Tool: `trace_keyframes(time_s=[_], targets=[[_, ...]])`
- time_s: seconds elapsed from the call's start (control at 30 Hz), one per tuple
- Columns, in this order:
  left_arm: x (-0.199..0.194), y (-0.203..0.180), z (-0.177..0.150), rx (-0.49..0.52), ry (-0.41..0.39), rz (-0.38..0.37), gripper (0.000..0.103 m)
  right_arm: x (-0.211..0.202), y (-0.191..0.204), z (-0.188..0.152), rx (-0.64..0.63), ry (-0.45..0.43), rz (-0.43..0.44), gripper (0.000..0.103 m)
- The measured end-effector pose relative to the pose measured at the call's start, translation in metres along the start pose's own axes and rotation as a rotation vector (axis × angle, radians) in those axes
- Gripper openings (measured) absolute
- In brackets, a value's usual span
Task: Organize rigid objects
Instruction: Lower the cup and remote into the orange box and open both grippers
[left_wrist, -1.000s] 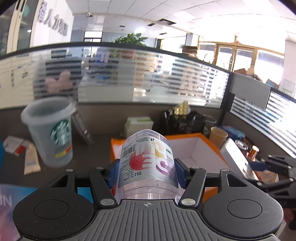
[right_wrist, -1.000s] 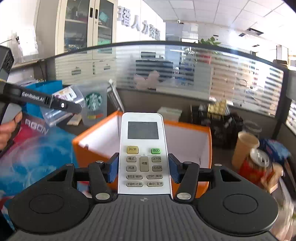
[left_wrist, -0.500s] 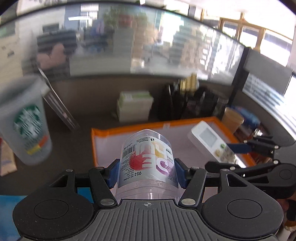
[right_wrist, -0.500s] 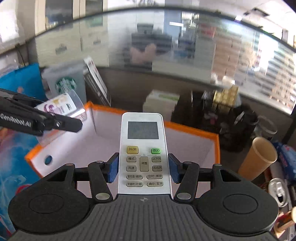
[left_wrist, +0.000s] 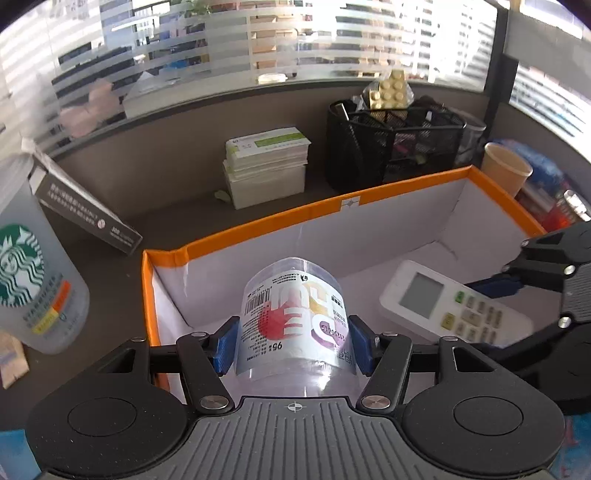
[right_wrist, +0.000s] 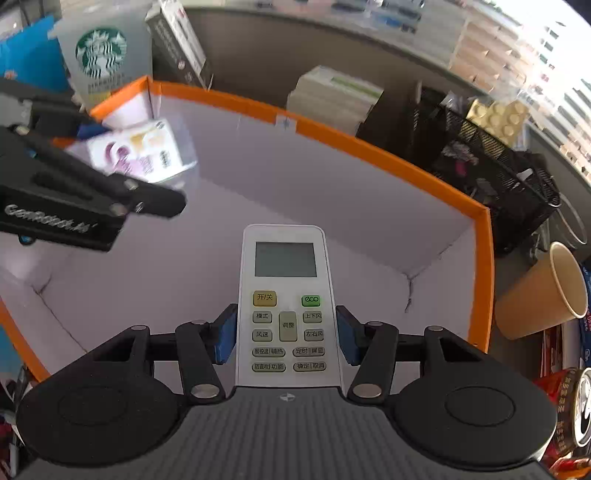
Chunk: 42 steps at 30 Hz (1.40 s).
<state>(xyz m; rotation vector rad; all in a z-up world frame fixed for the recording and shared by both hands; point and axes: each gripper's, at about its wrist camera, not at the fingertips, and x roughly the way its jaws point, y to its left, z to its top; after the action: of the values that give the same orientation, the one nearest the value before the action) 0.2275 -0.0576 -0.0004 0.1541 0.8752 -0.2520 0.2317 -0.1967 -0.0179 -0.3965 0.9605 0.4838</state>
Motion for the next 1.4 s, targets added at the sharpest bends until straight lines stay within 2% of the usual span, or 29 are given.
trace_keyframes(time_s=[0.23,0.37,0.47,0.53,0.7,0.8,0.9,1.17,1.4], targets=[[0.003,-0.027,-0.002,0.089,0.013,-0.024,0.059,0.008,0.006,0.004,-0.083,0.091,-0.035,0.051],[0.009,-0.033,0.000,0.101,0.040,-0.005,0.059,0.014,0.008,0.006,-0.107,0.137,-0.045,0.051],[0.015,-0.031,0.000,0.091,0.086,-0.019,0.059,0.016,0.010,0.007,-0.119,0.163,-0.049,0.052],[0.014,-0.030,0.000,0.086,0.078,-0.009,0.059,0.018,0.011,0.006,-0.126,0.180,-0.048,0.051],[0.013,-0.032,-0.001,0.083,0.066,0.002,0.060,0.015,0.009,0.006,-0.110,0.174,-0.045,0.055],[0.008,-0.031,-0.002,0.081,0.054,0.006,0.061,0.011,0.010,0.006,-0.105,0.160,-0.055,0.062],[-0.005,-0.029,-0.001,0.081,0.025,0.009,0.067,0.004,0.012,0.005,-0.107,0.149,-0.064,0.062],[-0.044,-0.032,-0.002,0.101,-0.056,0.040,0.072,-0.033,0.019,0.009,-0.116,0.084,-0.099,0.065],[-0.076,-0.038,-0.014,0.119,-0.104,0.047,0.075,-0.069,0.034,0.000,-0.124,0.022,-0.133,0.066]])
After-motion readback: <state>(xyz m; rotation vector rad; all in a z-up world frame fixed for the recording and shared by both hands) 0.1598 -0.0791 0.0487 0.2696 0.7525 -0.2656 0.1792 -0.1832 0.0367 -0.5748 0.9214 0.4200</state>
